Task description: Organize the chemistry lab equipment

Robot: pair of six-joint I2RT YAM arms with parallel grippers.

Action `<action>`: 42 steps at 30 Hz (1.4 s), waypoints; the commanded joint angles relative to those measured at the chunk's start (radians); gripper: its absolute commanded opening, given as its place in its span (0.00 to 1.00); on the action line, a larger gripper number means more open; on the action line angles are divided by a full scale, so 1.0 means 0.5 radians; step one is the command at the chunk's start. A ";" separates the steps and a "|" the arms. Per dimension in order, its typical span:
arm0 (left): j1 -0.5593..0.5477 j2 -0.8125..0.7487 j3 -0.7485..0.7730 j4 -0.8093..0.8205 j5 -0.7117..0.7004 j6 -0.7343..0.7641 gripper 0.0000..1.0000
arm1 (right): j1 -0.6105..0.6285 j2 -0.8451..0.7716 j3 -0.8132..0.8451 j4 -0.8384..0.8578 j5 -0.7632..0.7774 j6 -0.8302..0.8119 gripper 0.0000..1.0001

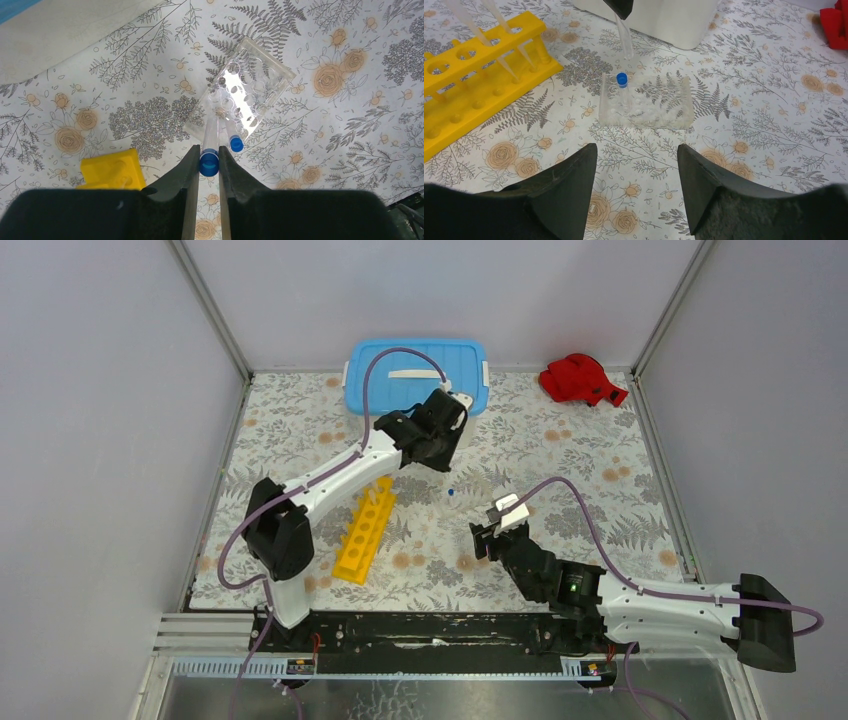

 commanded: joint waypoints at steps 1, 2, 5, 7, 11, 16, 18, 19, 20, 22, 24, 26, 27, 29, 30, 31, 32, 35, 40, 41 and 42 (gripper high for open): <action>0.009 0.050 0.056 0.014 -0.039 0.042 0.06 | -0.024 -0.031 0.003 0.025 0.059 0.042 0.67; 0.010 0.061 0.055 0.015 -0.037 0.044 0.06 | -0.024 -0.031 0.005 0.027 0.057 0.045 0.67; 0.010 0.087 0.041 0.033 -0.034 0.045 0.06 | -0.027 -0.027 0.000 0.026 0.055 0.052 0.67; 0.010 0.100 0.035 0.037 -0.033 0.048 0.06 | -0.026 -0.025 -0.002 0.028 0.050 0.055 0.67; 0.009 0.119 0.007 0.062 -0.042 0.053 0.06 | -0.031 -0.019 -0.005 0.034 0.042 0.061 0.67; 0.009 0.136 -0.034 0.095 -0.051 0.051 0.06 | -0.042 -0.006 -0.013 0.047 0.029 0.063 0.67; 0.009 0.144 -0.041 0.101 -0.056 0.054 0.06 | -0.045 -0.003 -0.016 0.054 0.019 0.064 0.67; 0.010 0.148 -0.041 0.101 -0.058 0.055 0.06 | -0.048 0.000 -0.017 0.055 0.015 0.066 0.67; 0.011 0.154 -0.043 0.103 -0.059 0.056 0.05 | -0.049 0.003 -0.016 0.057 0.015 0.067 0.67; 0.010 0.164 -0.043 0.110 -0.059 0.058 0.05 | -0.054 0.006 -0.019 0.060 0.010 0.067 0.67; 0.009 0.174 -0.042 0.116 -0.062 0.058 0.05 | -0.058 0.004 -0.023 0.065 0.010 0.068 0.67; 0.008 0.183 -0.047 0.127 -0.061 0.058 0.05 | -0.063 0.003 -0.029 0.069 0.007 0.069 0.67; 0.007 0.185 -0.046 0.129 -0.060 0.059 0.05 | -0.068 0.003 -0.031 0.071 0.002 0.070 0.67; 0.003 0.201 -0.047 0.133 -0.068 0.062 0.05 | -0.073 0.008 -0.032 0.075 -0.004 0.075 0.68; 0.003 0.206 -0.046 0.132 -0.073 0.064 0.05 | -0.076 0.009 -0.034 0.078 -0.010 0.074 0.68; 0.001 0.210 -0.047 0.137 -0.072 0.064 0.05 | -0.079 0.011 -0.037 0.081 -0.015 0.075 0.68; 0.000 0.212 -0.048 0.140 -0.077 0.066 0.05 | -0.082 0.012 -0.038 0.084 -0.016 0.077 0.68; -0.003 0.220 -0.052 0.153 -0.086 0.070 0.05 | -0.091 0.015 -0.042 0.089 -0.027 0.076 0.68; -0.002 0.234 -0.048 0.160 -0.093 0.076 0.05 | -0.108 0.021 -0.050 0.102 -0.045 0.081 0.68; -0.003 0.236 -0.049 0.164 -0.095 0.076 0.05 | -0.110 0.022 -0.049 0.099 -0.049 0.079 0.68; -0.005 0.237 -0.052 0.168 -0.094 0.076 0.05 | -0.112 0.022 -0.049 0.100 -0.052 0.081 0.68</action>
